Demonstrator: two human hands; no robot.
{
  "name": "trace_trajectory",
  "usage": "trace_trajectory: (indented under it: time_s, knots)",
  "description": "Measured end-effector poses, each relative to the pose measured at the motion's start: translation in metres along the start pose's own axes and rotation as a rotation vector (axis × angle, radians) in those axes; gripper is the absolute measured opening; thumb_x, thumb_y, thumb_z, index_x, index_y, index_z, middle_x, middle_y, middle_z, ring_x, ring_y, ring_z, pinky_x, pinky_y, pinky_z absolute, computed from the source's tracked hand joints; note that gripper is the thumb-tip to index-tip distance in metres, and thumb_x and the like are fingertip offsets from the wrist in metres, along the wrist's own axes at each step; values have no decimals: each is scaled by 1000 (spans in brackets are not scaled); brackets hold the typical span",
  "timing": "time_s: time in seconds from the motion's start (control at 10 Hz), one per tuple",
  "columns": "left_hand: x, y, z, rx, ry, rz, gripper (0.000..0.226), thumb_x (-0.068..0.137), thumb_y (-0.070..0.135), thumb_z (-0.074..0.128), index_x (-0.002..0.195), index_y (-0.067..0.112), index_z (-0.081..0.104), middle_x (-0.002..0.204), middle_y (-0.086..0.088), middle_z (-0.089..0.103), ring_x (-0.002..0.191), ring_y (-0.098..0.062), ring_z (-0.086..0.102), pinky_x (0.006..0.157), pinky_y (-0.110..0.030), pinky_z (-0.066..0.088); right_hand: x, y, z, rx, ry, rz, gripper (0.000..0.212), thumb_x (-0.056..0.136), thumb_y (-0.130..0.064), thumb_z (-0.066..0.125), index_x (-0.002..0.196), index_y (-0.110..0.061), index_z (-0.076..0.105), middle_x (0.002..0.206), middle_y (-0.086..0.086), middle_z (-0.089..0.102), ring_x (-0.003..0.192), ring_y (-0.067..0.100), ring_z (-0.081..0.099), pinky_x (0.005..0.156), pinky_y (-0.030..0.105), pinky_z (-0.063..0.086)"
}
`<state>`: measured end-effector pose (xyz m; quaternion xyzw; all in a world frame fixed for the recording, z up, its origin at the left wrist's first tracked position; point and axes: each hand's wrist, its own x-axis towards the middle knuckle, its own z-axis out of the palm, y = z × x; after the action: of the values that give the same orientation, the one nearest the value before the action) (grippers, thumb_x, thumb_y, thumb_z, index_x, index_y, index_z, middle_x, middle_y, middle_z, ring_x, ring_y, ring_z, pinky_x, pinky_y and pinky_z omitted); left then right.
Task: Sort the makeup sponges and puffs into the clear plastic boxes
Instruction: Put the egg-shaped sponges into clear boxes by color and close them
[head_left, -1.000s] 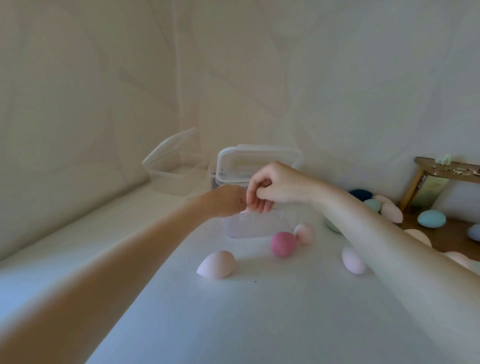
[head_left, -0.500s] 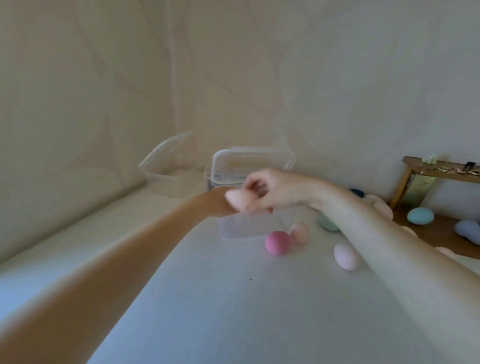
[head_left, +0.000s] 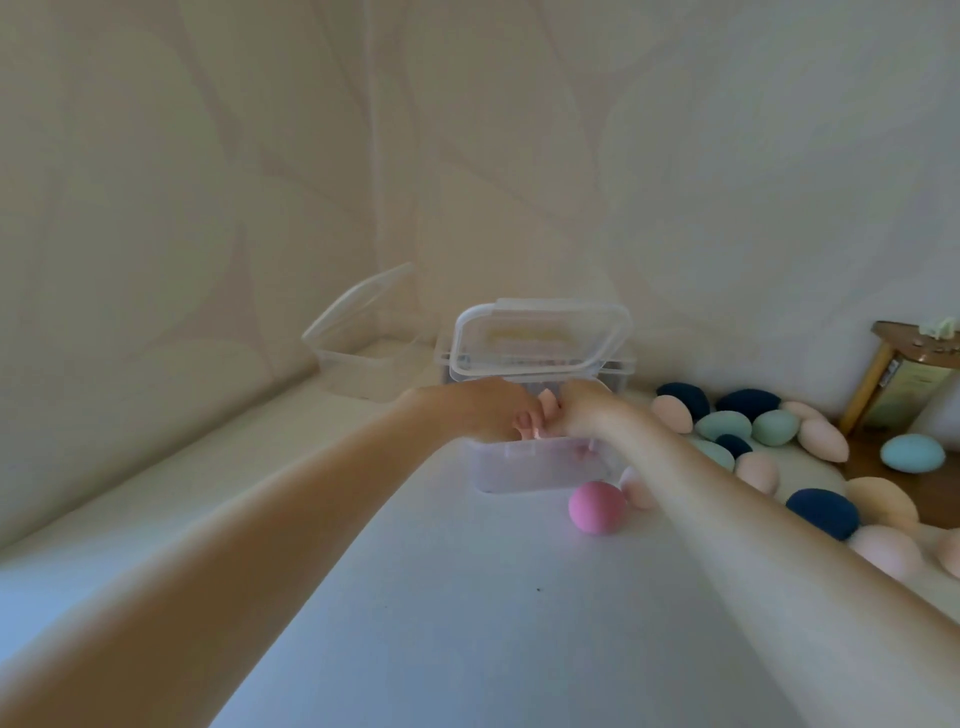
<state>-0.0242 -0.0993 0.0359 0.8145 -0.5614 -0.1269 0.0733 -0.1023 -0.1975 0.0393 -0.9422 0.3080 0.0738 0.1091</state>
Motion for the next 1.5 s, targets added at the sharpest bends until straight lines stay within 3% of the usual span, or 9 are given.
trace_trajectory:
  time_s: [0.2, 0.5, 0.6, 0.8, 0.9, 1.0, 1.2, 1.3, 1.5]
  knots:
    - [12, 9, 5, -2, 172, -32, 33, 92, 18, 53, 124, 11, 53, 122, -10, 60, 113, -26, 57, 74, -21, 38, 10, 5, 4, 88, -86, -29, 22, 83, -16, 58, 68, -16, 42, 76, 8, 56, 65, 22, 57, 60, 24, 45]
    - [8, 17, 7, -5, 173, -78, 37, 89, 34, 40, 119, 17, 56, 118, -7, 62, 110, -25, 56, 89, -29, 41, -32, 14, -45, 47, 180, -220, 23, 86, 0, 51, 66, -4, 60, 60, 8, 56, 62, 22, 59, 53, 22, 47]
    - [4, 21, 6, 114, 183, -117, 36, 89, 34, 35, 112, 18, 57, 110, -6, 62, 105, -25, 56, 93, -36, 44, -54, 16, -56, 222, -159, -312, 14, 88, 4, 54, 93, 4, 67, 69, 11, 65, 47, 8, 62, 51, 16, 53]
    - [-1, 22, 5, -24, 201, -81, 32, 96, 12, 42, 126, 13, 54, 129, -9, 57, 120, -25, 53, 99, -31, 40, -64, 9, -16, -178, -355, -271, 49, 82, -8, 64, 129, -20, 54, 113, 13, 63, 89, 21, 63, 80, 33, 56]
    - [1, 19, 7, -50, 198, -61, 30, 96, 14, 44, 124, 15, 56, 125, -7, 59, 113, -22, 56, 97, -31, 42, -71, 13, -6, -365, -281, -273, 50, 81, -7, 62, 128, -22, 54, 105, 1, 54, 92, 22, 59, 68, 29, 50]
    - [6, 16, 10, -51, 184, -24, 30, 94, 8, 44, 122, 9, 56, 111, -8, 59, 91, -15, 46, 83, -24, 38, -79, 26, -14, -263, -213, -254, 43, 82, -9, 61, 122, -24, 58, 110, -2, 61, 93, 19, 62, 78, 32, 52]
    - [7, 16, 7, -80, 199, -33, 31, 95, 14, 47, 126, 14, 55, 103, 6, 46, 95, -11, 43, 85, -22, 33, -89, 46, -46, -65, -104, -184, 52, 86, 10, 28, 115, -12, 65, 104, 10, 59, 77, 22, 62, 64, 18, 52]
    - [7, 16, 8, -83, 202, -25, 31, 95, 15, 48, 125, 15, 56, 103, 6, 47, 95, -11, 44, 85, -22, 33, -83, 48, -29, -191, -209, -119, 51, 88, 0, 37, 122, -29, 62, 109, 1, 60, 87, 17, 65, 86, 27, 52]
    - [10, 11, 10, -106, 214, -21, 30, 94, 15, 50, 123, 14, 56, 101, 5, 49, 93, -12, 46, 84, -22, 36, -76, 67, -38, -64, -53, -85, 21, 82, 1, 56, 89, -13, 70, 74, 1, 65, 57, 14, 58, 54, 19, 44]
